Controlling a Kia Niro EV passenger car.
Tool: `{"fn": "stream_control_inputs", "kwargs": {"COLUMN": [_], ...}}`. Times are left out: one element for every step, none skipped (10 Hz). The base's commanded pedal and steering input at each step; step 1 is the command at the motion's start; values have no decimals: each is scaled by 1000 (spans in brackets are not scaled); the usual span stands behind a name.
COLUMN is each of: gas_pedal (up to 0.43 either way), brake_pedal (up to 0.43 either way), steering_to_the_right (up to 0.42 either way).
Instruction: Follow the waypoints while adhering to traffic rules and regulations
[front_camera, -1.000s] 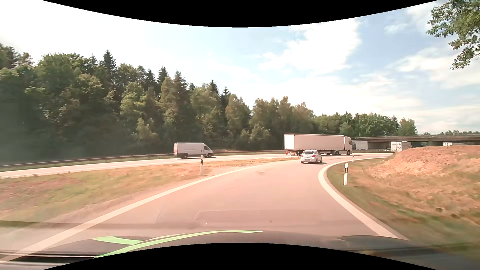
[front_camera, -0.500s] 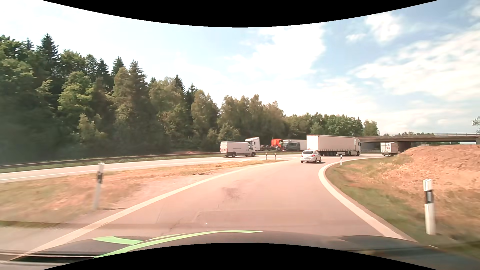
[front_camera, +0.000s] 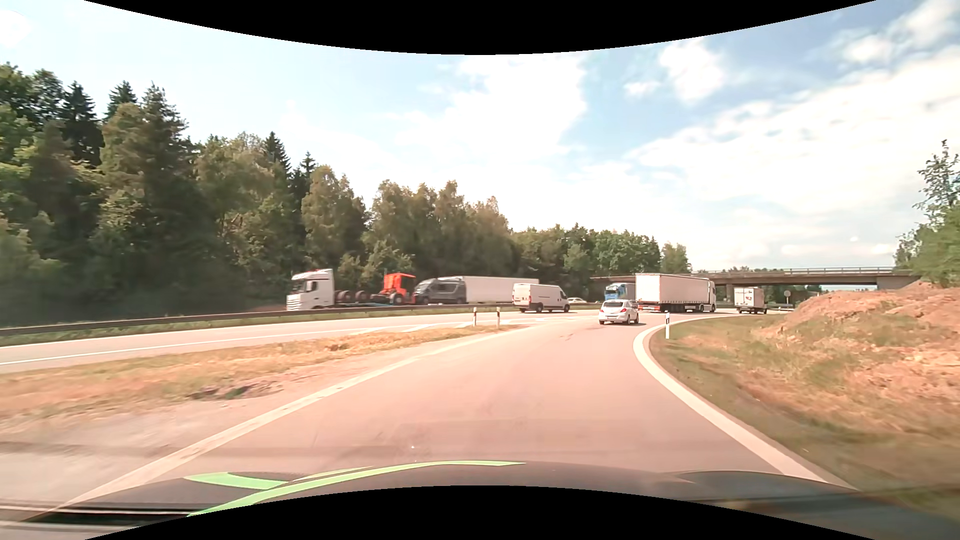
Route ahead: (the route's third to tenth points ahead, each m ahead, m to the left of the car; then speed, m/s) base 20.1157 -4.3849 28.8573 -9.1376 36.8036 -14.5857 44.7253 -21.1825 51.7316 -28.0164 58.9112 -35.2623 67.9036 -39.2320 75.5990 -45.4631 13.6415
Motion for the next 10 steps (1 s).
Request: {"fn": "stream_control_inputs", "kwargs": {"gas_pedal": [87, 87, 98, 118, 138, 138, 150, 157, 157, 169], "brake_pedal": [0, 0, 0, 0, 0, 0, 0, 0, 0, 0], "steering_to_the_right": [99, 99, 97, 96, 95, 95, 95, 94, 94, 94]}}
